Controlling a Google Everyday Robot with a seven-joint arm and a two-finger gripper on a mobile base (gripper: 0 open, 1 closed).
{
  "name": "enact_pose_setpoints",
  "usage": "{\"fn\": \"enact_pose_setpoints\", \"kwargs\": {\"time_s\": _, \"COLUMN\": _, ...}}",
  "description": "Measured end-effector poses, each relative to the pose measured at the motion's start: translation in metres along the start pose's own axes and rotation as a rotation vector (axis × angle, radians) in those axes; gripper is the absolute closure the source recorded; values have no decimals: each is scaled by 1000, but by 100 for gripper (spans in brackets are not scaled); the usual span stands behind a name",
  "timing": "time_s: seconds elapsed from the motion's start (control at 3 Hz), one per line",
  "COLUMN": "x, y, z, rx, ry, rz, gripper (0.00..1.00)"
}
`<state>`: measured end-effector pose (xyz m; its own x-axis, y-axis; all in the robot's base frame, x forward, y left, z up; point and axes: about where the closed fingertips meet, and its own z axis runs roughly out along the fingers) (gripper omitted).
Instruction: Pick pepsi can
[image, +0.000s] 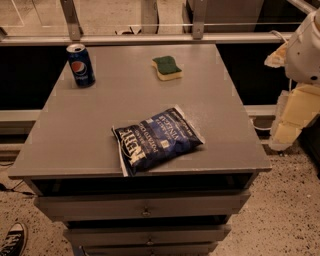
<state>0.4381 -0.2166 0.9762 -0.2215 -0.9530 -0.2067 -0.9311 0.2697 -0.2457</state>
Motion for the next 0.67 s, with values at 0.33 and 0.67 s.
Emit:
{"fn": "enact_pose_setpoints", "kwargs": {"time_s": 0.33, "x": 0, "y": 0, "z": 0, "rx": 0, "ry": 0, "rz": 0, "gripper": 0}}
{"fn": "enact_pose_setpoints", "kwargs": {"time_s": 0.67, "x": -11, "y": 0, "z": 6, "rx": -1, "ry": -40, "rz": -14, "gripper": 0}}
